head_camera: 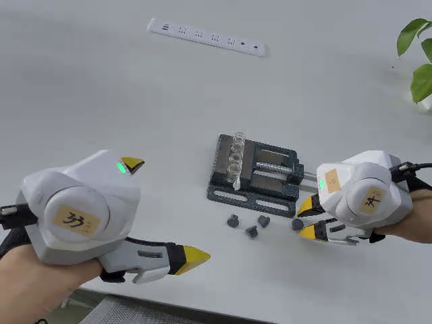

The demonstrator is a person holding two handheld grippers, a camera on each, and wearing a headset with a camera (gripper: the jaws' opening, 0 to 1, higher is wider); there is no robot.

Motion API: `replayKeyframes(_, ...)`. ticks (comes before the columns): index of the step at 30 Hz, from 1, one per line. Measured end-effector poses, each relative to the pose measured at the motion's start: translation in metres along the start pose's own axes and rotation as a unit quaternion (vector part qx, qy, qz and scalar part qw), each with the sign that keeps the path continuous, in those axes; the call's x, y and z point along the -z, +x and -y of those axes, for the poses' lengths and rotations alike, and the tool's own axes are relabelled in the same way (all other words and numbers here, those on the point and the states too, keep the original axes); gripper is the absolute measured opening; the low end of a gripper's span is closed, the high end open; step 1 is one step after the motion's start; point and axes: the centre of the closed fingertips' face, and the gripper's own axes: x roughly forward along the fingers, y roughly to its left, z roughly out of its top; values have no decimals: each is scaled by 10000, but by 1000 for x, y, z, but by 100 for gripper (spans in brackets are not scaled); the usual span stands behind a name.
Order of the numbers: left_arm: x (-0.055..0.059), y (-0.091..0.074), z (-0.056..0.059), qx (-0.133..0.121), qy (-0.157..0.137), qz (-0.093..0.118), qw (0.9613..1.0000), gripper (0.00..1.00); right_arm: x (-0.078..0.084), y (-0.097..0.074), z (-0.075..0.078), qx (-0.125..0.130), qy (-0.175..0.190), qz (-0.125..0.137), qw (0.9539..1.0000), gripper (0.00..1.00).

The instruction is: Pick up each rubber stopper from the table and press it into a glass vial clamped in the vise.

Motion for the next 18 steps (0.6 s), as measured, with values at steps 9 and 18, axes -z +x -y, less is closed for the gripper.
replayKeyframes(9, 2, 2, 4, 47, -33, -14, 10000, 99, -2, 1, -3, -17, -87, -48, 9999, 11)
replayKeyframes(18, 3, 3, 5, 54, -68, -16, 10000, 99, -2, 2, 1, -2, -135, -66, 9999, 9)
